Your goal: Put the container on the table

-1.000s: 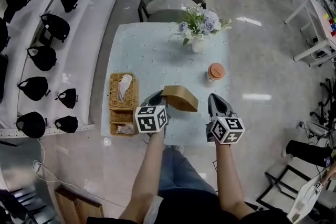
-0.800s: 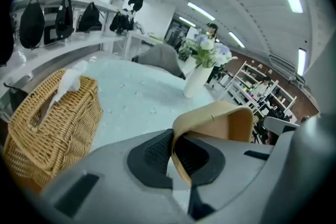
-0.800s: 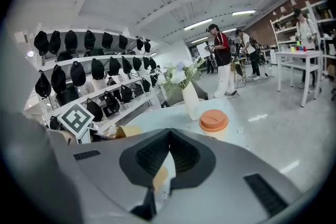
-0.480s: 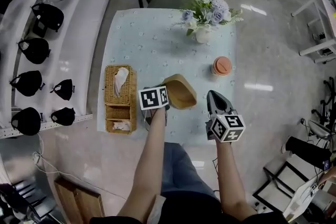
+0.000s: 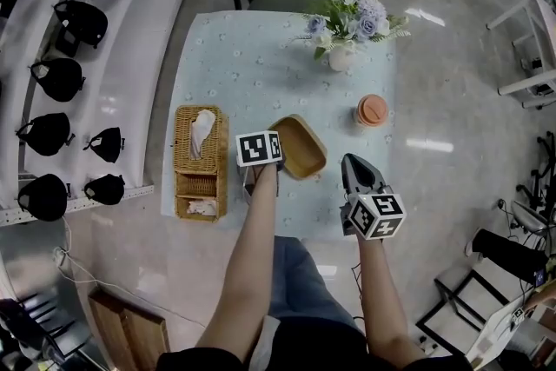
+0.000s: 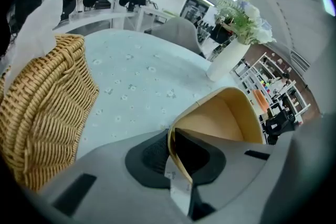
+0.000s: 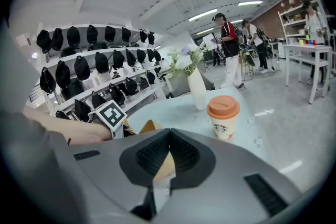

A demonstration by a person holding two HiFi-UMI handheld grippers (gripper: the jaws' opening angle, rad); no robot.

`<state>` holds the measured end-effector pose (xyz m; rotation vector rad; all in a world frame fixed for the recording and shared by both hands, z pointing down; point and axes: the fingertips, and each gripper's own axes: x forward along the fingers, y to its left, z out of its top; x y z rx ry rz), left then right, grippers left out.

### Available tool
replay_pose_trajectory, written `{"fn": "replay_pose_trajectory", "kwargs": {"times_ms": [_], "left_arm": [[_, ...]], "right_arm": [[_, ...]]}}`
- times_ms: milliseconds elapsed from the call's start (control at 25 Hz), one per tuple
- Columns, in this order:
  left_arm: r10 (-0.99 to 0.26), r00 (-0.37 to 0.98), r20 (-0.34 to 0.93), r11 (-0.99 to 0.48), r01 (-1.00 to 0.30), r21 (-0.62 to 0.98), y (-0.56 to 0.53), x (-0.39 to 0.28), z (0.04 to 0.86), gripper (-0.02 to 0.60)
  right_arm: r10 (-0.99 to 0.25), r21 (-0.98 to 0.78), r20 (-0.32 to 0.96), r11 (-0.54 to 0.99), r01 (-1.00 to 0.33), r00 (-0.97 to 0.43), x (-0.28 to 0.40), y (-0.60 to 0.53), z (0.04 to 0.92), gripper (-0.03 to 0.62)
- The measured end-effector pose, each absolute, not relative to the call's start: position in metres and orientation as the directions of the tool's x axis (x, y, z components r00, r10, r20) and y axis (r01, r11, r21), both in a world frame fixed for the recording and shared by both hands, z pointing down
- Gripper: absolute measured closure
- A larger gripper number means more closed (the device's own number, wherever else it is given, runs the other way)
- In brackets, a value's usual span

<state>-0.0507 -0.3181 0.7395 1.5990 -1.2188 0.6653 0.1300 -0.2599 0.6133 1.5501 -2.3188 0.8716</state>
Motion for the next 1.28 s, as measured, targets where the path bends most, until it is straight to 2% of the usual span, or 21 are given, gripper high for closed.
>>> {"fn": "replay_pose_trajectory", "kwargs": {"times_ms": [320,440,760,1080,1280], "left_arm": [[-0.385,0.352,0.853,-0.049,-0.931,0.362,-0.323,-0.045,0.747,0.561],[-0.382,0.360,0.851,-0.050,-0.928,0.370,-0.323,-0.044,0.748,0.515],[-0.391,0.386,0.836,-0.056,-0.916,0.397,-0.317,-0.044,0.746,0.459],[-0.536,0.392,0.748,-0.064,-0.902,0.427,-0.302,-0.064,0.695,0.456],[-0.697,0.415,0.585,-0.162,-0.886,0.435,-0.288,-0.076,0.632,0.530]], "right_arm": [[-0.730,-0.345,0.507,0.315,-0.884,-0.458,0.108,-0.280,0.633,0.595],[-0.728,-0.351,0.504,0.319,-0.880,-0.465,0.104,-0.286,0.632,0.595],[-0.730,-0.362,0.498,0.316,-0.877,-0.468,0.102,-0.285,0.631,0.595],[-0.750,-0.355,0.476,0.313,-0.881,-0.459,0.108,-0.274,0.611,0.595],[-0.800,-0.347,0.423,0.292,-0.891,-0.427,0.119,-0.264,0.584,0.595]]}}
